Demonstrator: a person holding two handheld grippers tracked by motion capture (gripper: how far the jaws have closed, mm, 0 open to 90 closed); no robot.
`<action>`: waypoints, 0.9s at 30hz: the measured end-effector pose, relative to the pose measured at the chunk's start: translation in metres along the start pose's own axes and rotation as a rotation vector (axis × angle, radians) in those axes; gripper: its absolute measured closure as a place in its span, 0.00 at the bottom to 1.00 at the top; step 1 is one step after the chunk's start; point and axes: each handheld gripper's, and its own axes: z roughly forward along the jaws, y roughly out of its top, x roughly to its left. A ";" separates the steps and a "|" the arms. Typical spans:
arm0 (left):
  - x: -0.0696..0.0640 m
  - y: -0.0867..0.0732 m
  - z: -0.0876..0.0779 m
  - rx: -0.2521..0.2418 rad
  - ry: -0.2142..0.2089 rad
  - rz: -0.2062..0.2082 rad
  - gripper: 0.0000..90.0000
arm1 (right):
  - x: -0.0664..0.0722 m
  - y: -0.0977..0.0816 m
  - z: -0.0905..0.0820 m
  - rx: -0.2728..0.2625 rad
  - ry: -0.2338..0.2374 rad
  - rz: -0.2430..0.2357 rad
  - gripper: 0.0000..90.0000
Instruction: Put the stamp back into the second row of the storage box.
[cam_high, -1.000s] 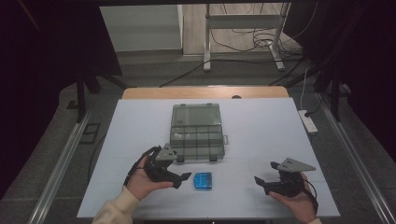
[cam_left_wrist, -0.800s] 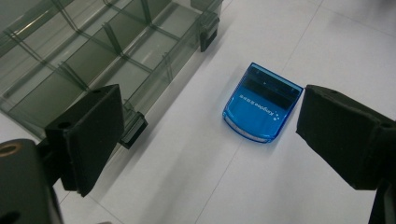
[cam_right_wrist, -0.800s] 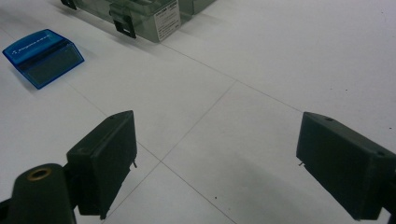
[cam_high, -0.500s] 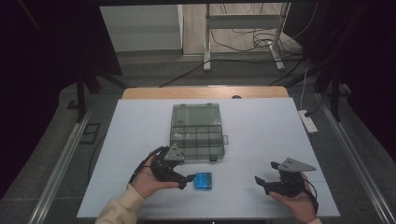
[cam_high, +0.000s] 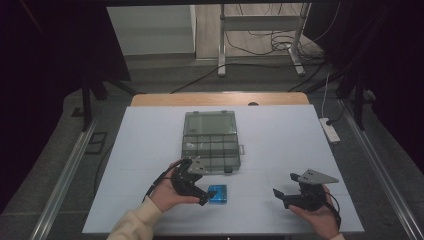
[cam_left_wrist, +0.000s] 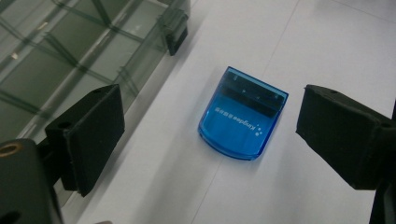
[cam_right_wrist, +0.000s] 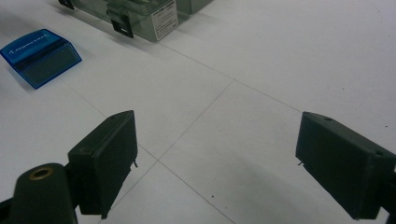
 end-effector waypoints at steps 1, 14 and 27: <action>-0.001 0.001 0.003 0.009 -0.005 0.005 0.10 | 0.000 0.000 0.000 0.003 -0.002 -0.004 0.15; -0.006 0.008 0.017 0.047 -0.030 0.023 0.09 | 0.000 0.000 0.000 0.001 -0.001 -0.004 0.15; -0.010 0.010 0.034 0.085 -0.050 0.033 0.09 | 0.000 -0.001 0.000 0.003 0.002 -0.002 0.15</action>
